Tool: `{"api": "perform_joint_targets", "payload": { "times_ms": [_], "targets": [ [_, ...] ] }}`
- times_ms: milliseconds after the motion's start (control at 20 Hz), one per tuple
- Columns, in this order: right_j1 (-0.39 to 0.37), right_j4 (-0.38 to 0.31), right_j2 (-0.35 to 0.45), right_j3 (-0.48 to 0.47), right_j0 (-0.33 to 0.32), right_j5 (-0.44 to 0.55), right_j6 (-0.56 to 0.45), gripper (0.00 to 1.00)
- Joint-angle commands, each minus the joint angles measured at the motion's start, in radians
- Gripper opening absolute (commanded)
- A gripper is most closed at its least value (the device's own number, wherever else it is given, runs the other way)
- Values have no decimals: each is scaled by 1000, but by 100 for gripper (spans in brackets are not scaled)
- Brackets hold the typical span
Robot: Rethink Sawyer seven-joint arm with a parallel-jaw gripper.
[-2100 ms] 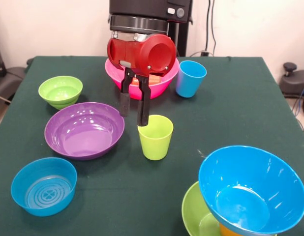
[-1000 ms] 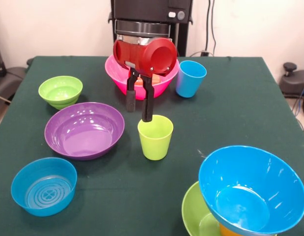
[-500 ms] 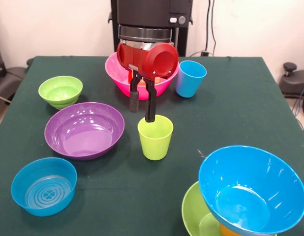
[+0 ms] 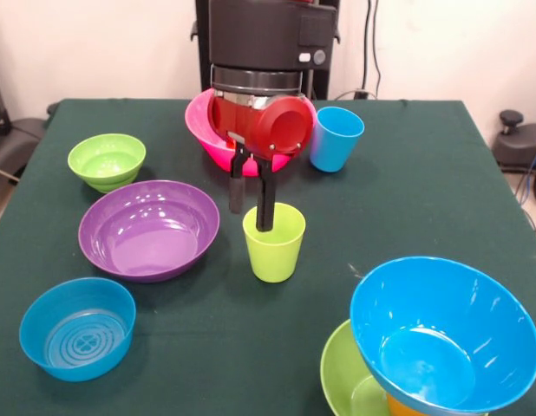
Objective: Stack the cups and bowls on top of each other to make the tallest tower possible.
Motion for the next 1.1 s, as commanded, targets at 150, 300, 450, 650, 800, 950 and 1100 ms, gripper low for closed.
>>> {"api": "perform_joint_targets", "payload": {
  "times_ms": [150, 300, 450, 650, 800, 950, 1100],
  "targets": [
    [98, -56, 62, 76, 3, -58, 6, 100],
    [121, -62, 113, 100, -40, -84, -18, 100],
    [148, -64, 173, 117, -91, -85, -47, 100],
    [170, -63, 221, 129, -133, -52, -72, 100],
    [169, -62, 223, 127, -134, -11, -79, 100],
    [169, -67, 223, 127, -134, 0, -80, 100],
    [169, -69, 222, 125, -134, 4, -80, 100]
  ]
}}
